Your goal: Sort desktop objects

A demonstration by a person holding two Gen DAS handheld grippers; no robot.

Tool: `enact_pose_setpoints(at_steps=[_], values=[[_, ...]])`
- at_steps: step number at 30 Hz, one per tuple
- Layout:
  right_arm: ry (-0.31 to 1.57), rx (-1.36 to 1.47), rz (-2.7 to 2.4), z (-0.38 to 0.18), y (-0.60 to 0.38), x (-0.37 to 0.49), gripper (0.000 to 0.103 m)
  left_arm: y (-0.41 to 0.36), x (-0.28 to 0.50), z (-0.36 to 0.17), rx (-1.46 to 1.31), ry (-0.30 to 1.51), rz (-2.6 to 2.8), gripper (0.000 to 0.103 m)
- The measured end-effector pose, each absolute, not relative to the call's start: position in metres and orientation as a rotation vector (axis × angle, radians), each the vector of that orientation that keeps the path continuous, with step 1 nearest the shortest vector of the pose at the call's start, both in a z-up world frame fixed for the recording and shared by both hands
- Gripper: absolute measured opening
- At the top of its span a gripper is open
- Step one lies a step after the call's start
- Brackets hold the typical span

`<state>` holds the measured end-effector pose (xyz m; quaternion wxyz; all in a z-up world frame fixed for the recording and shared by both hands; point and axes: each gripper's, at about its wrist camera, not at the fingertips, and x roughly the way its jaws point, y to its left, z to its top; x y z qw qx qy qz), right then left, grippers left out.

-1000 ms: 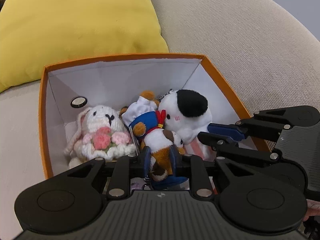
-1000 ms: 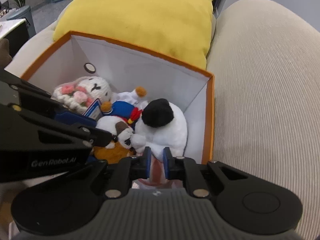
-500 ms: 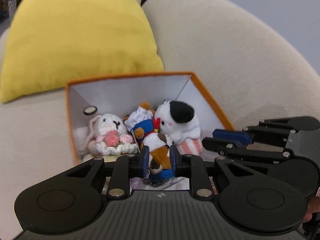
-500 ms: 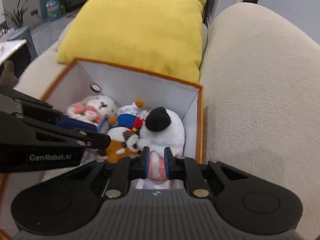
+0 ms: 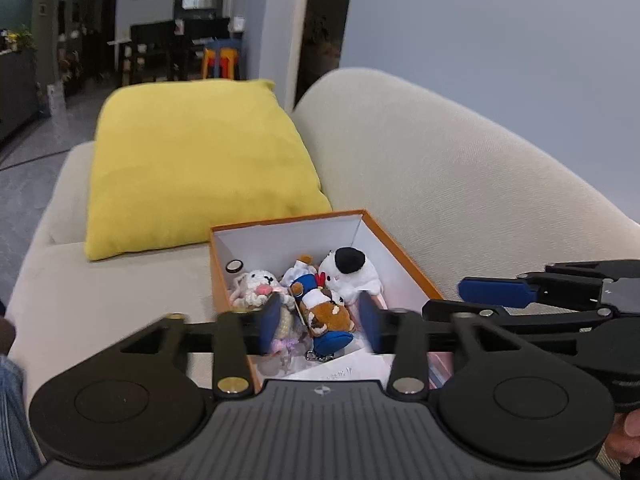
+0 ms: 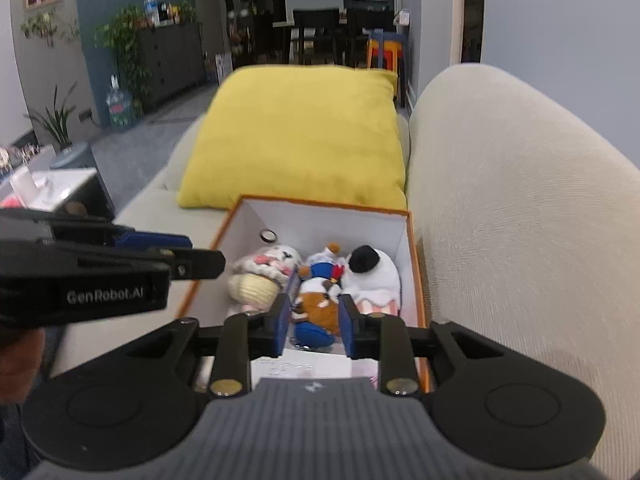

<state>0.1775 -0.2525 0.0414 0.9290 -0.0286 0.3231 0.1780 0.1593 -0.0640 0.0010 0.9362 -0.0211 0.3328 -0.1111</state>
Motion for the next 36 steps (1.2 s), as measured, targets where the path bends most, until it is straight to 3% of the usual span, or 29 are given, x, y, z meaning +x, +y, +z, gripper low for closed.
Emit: enact_pose_setpoints(at_steps=[2,7,10,20,36], values=[[0.648,-0.042,0.352,0.043,-0.253,0.164,0.040,-0.062,0.146,0.000,-0.041,0.664,-0.208,0.060],[0.660,-0.023,0.326,0.029,-0.255,0.145,0.046,-0.057,0.121,-0.007,-0.042,0.627,-0.147,0.077],[0.664,-0.029,0.309,0.013,-0.253,0.138,0.049,-0.055,0.110,-0.016,-0.034,0.635,-0.099,0.081],[0.687,-0.018,0.278,-0.025,-0.245,0.127,0.055,-0.046,0.095,-0.046,-0.032,0.716,-0.043,0.082],[0.658,0.017,0.289,-0.042,-0.240,0.128,0.061,-0.047,0.097,-0.072,-0.035,0.787,-0.001,0.085]])
